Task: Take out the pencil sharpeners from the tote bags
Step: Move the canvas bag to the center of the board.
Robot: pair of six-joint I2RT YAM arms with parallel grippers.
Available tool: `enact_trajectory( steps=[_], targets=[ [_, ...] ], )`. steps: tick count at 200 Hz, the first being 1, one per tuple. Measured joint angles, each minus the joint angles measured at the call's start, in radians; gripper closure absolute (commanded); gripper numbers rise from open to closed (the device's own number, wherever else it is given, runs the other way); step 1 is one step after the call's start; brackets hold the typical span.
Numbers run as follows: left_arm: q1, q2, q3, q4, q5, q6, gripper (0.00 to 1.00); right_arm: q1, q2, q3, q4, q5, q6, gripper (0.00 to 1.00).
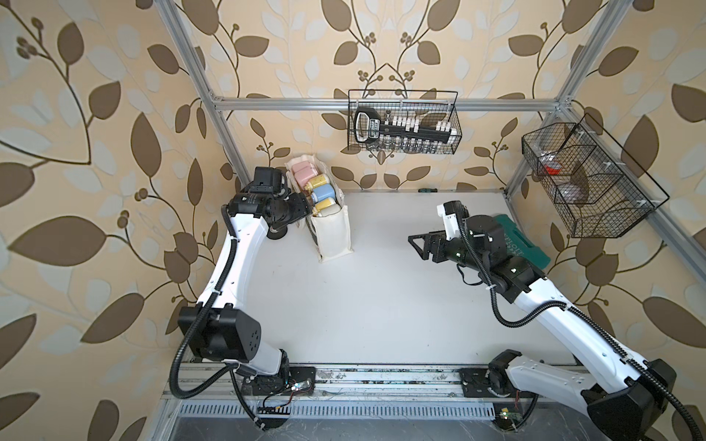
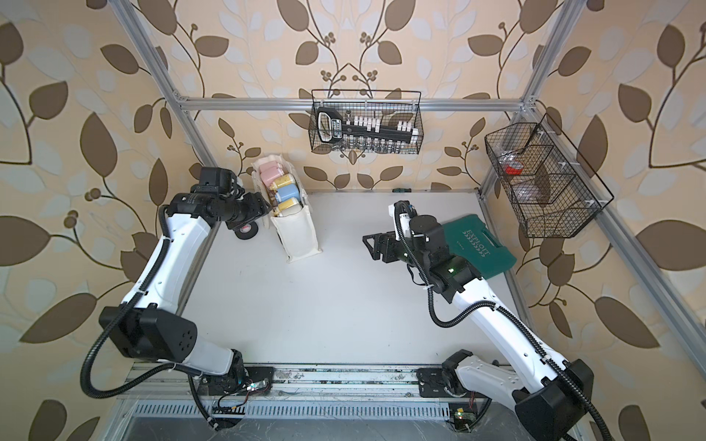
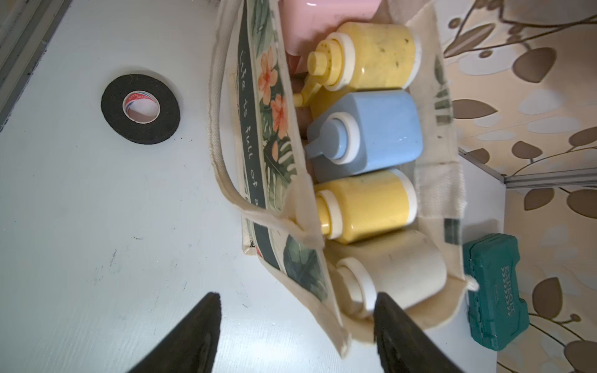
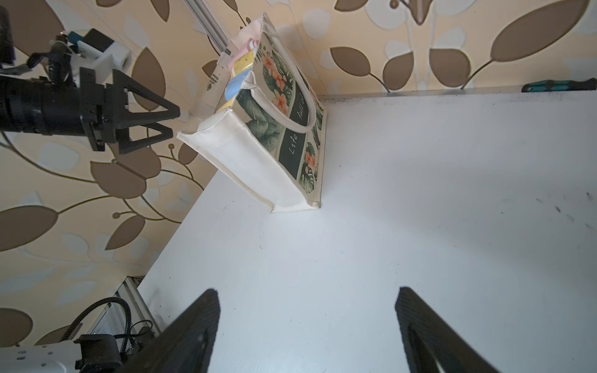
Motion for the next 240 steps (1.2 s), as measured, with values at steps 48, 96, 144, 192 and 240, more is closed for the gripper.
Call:
enact_trajectory(
  steps=[48, 96, 144, 192, 240],
  targets=[
    [0.011, 0.11, 0.055, -0.012, 0.01, 0.024, 0.56, 0.004, -0.009, -0.047, -0.001, 0.005, 0.0, 0.15],
    [0.01, 0.115, 0.057, -0.006, 0.047, 0.041, 0.99, 0.005, -0.017, -0.068, -0.002, 0.009, -0.004, 0.15],
    [0.01, 0.115, 0.057, -0.003, 0.076, 0.062, 1.0, 0.005, -0.016, -0.072, -0.001, 0.008, -0.004, 0.15],
    [0.011, 0.109, 0.057, -0.011, 0.105, 0.083, 1.0, 0.005, -0.006, -0.072, -0.001, 0.008, -0.004, 0.15],
    [-0.006, 0.076, 0.051, -0.089, 0.131, 0.113, 1.0, 0.005, -0.006, -0.071, 0.0, 0.007, -0.004, 0.15]
  ],
)
